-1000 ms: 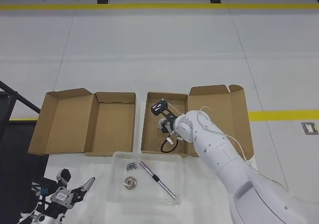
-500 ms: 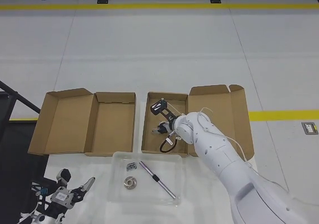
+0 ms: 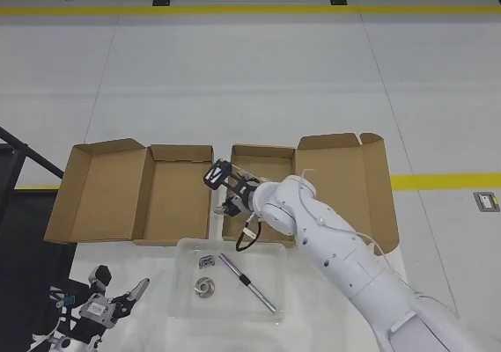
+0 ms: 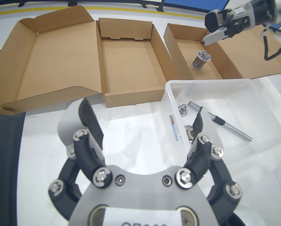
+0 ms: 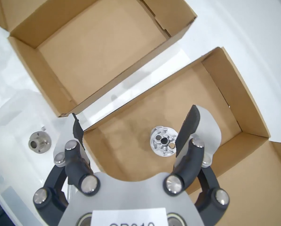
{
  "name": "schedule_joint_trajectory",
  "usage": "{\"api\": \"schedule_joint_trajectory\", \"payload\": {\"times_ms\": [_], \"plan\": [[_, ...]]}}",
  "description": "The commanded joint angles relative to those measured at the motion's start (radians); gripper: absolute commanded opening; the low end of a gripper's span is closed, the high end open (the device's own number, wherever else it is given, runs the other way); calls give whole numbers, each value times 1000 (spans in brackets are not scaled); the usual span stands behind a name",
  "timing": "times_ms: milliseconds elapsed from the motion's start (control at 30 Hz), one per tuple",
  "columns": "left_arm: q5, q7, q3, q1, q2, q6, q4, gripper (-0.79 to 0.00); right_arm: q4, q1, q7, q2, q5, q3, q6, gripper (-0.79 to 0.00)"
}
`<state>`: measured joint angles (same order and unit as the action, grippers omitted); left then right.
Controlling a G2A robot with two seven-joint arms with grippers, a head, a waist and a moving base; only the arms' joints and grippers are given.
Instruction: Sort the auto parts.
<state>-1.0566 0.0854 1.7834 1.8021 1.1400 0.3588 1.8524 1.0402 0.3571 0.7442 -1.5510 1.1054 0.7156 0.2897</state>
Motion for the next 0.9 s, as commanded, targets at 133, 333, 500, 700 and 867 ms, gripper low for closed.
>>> {"api": "schedule_joint_trajectory", "payload": {"times_ms": [133, 333, 500, 700, 867], "plan": [[0, 0, 0, 0, 0, 0, 0, 0, 573, 266, 334, 83, 69, 99, 59, 0], [0, 0, 0, 0, 0, 0, 0, 0, 701, 347, 544, 96, -34, 76, 131, 0], [0, 0, 0, 0, 0, 0, 0, 0, 701, 347, 544, 96, -34, 76, 131, 0], [0, 0, 0, 0, 0, 0, 0, 0, 693, 353, 540, 97, -22, 56, 163, 0], [0, 0, 0, 0, 0, 0, 0, 0, 558, 340, 548, 71, -40, -27, 61, 0]]}}
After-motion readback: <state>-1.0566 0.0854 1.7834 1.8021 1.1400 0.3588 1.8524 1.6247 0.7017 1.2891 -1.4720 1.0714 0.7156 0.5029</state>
